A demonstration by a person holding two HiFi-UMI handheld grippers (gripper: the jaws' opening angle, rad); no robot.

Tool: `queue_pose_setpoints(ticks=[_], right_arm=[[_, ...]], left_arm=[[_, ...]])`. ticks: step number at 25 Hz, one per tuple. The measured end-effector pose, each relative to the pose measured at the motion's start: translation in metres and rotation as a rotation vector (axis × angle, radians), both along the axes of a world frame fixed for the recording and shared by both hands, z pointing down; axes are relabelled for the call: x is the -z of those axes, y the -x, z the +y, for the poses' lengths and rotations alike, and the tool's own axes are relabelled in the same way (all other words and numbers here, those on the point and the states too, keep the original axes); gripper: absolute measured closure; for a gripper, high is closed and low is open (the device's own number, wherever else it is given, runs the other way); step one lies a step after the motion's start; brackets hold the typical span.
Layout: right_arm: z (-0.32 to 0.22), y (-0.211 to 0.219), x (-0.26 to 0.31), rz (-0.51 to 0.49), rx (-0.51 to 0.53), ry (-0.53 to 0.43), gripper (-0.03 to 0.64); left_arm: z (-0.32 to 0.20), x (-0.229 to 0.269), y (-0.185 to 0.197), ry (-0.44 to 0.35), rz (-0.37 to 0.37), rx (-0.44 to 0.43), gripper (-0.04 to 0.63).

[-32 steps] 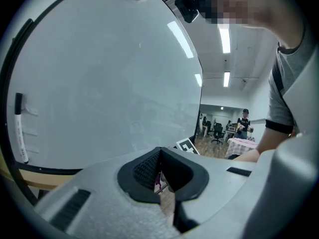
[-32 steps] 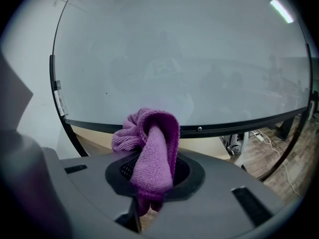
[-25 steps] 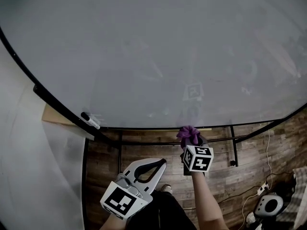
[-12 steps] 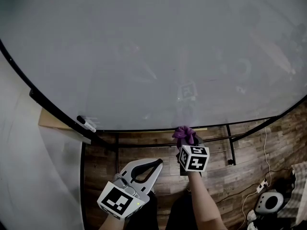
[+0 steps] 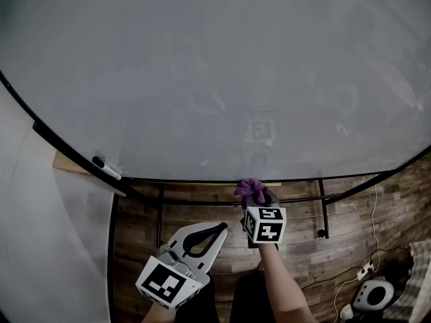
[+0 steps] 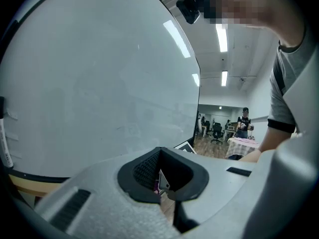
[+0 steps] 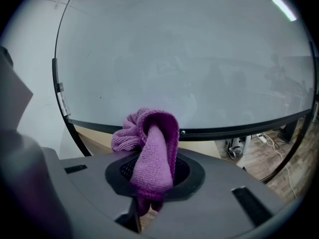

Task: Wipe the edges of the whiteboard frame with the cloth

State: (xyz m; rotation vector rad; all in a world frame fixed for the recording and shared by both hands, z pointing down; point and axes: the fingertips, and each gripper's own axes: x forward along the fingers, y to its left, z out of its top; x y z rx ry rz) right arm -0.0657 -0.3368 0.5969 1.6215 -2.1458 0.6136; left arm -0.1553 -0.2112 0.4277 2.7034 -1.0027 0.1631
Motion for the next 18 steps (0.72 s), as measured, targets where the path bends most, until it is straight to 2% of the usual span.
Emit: queue_pose_setpoints(ticks=[6,10,18], right_arm=[[-0.001,-0.023,0.001,-0.003,0.028,0.002,0.555],[0.005,-0.062,0.007,-0.006,0.034,-0.005,0.555],[-0.004,-0.086,-0.002,0.004,0.012,0.007,0.555]], left_arm=[[-0.002,0.003,-0.029,0.008,-0.013,0.022,0.578],[0.0,0.009,-0.07,0.005,-0.025,0.021,0.578],[-0.016,0.003,-0.091,0.009,-0.014,-0.002,0.578]])
